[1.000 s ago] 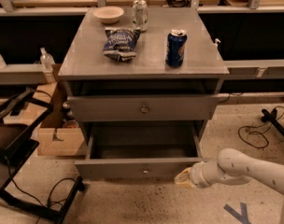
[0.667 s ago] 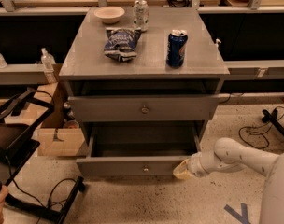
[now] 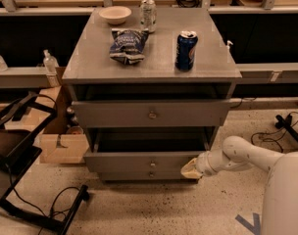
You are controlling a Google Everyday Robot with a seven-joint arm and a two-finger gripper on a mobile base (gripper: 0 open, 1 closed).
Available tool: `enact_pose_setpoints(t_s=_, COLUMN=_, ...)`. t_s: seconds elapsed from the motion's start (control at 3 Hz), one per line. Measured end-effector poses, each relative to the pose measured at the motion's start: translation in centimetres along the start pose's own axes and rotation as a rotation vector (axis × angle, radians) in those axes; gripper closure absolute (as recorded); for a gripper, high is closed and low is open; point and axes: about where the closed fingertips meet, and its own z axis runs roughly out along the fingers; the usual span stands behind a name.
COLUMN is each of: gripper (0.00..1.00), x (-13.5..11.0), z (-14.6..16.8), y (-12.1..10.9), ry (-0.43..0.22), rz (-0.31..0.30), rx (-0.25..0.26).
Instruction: Close middle drawer
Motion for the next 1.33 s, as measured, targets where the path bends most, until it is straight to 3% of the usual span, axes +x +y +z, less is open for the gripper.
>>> enact_pose_setpoints(t_s=0.33, gripper=1.0, x=0.0, z=0.0, y=0.0, ry=0.0, rz=0.0, rx=0.0)
enact_pose_setpoints(t_s=1.33, gripper=1.0, x=-1.0, z=0.5, y=-5.6, ry=0.007, rz=-0.002, rx=0.01)
